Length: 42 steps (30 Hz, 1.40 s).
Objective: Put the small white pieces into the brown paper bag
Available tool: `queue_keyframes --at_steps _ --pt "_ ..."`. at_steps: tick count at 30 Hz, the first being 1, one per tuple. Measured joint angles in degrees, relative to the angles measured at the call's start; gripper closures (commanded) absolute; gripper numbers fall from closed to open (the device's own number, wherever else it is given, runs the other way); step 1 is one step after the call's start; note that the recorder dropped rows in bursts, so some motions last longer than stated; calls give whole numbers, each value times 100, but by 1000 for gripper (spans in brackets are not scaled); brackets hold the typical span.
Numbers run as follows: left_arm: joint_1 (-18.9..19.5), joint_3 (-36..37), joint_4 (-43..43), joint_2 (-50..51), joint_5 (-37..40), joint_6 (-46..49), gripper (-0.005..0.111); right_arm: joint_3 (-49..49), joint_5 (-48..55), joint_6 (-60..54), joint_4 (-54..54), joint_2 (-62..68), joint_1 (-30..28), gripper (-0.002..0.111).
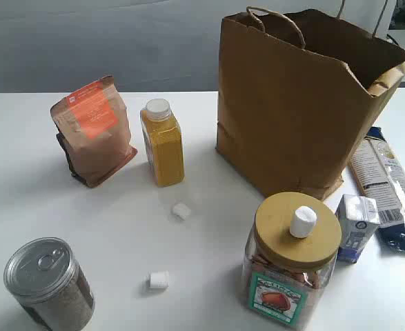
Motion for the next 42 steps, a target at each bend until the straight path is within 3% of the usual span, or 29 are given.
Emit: queue_keyframes --at_steps 23,27,32,42 --pt "0 0 0 0 0 0 107 0 -67 32 0 0 0 108" --pt "0 0 0 0 0 0 107 0 -22 623 1659 0 0 108" --pt "0 0 0 0 0 0 107 -454 740 -377 3260 0 315 108" --pt "0 0 0 0 0 0 107 -1644 2430 -1001 3647 783 393 108"
